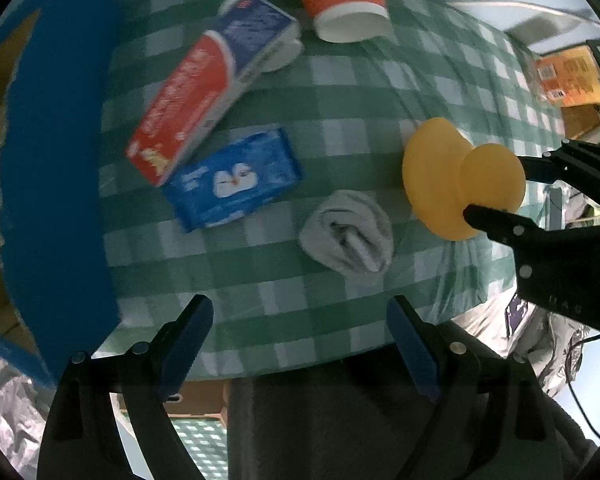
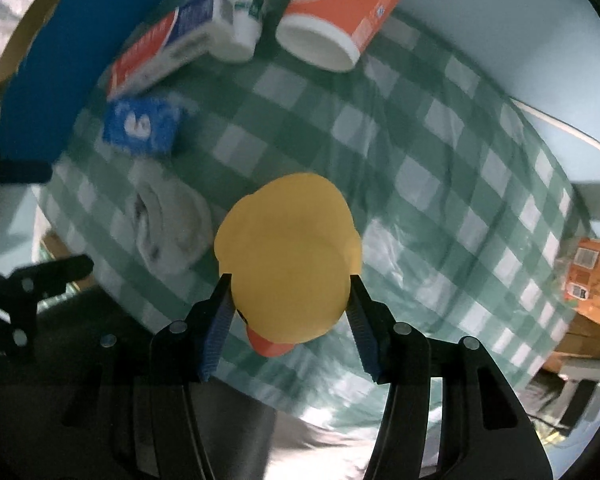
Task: Organize objects
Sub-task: 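Grasp the yellow rubber duck with the right tool while the left tool grasps the grey sock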
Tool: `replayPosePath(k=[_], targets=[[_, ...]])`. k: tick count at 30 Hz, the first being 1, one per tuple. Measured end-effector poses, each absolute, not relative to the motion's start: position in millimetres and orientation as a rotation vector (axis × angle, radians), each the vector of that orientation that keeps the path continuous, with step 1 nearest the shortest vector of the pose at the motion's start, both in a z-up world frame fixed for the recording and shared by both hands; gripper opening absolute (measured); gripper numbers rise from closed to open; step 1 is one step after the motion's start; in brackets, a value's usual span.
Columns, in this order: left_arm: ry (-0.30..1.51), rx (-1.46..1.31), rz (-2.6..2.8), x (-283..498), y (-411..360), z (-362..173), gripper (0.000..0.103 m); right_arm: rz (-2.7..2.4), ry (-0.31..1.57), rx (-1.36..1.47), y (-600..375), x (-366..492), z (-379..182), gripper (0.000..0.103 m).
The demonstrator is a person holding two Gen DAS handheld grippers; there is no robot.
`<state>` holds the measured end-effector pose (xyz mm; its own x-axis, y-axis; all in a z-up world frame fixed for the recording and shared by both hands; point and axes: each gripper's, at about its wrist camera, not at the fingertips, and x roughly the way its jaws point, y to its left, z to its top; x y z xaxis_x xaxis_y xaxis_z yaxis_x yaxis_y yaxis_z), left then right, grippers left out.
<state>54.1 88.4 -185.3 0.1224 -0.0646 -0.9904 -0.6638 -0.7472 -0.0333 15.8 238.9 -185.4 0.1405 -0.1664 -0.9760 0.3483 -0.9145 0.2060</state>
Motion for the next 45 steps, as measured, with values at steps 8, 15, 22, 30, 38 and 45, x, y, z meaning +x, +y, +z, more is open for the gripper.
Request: replayPosePath(k=[8, 15, 22, 30, 38, 45], targets=[[0.688, -1.927, 1.711, 61, 102, -202, 0.091, -1.821, 0.244, 2.042, 238, 19, -196, 0.087], [0.641, -1.95, 1.755, 53, 101, -214, 0.091, -1.845, 0.02, 2.075, 257, 10, -213, 0.087], [0.613, -1.982, 1.749, 59, 98, -222, 0.092, -1.833, -0.202, 2.084, 272, -5, -235, 0.088], [0.594, -2.002, 1.768, 59, 101, -223, 0.093, -1.835, -0.268, 2.112, 266, -28, -259, 0.092], [0.606, -2.007, 1.794, 58, 111, -223, 0.094, -1.858, -0.31, 2.128, 283, -45, -264, 0.093], [0.674, -1.99, 1.813, 58, 128, -227, 0.101, -1.865, -0.418, 2.152, 325, -51, -263, 0.093]])
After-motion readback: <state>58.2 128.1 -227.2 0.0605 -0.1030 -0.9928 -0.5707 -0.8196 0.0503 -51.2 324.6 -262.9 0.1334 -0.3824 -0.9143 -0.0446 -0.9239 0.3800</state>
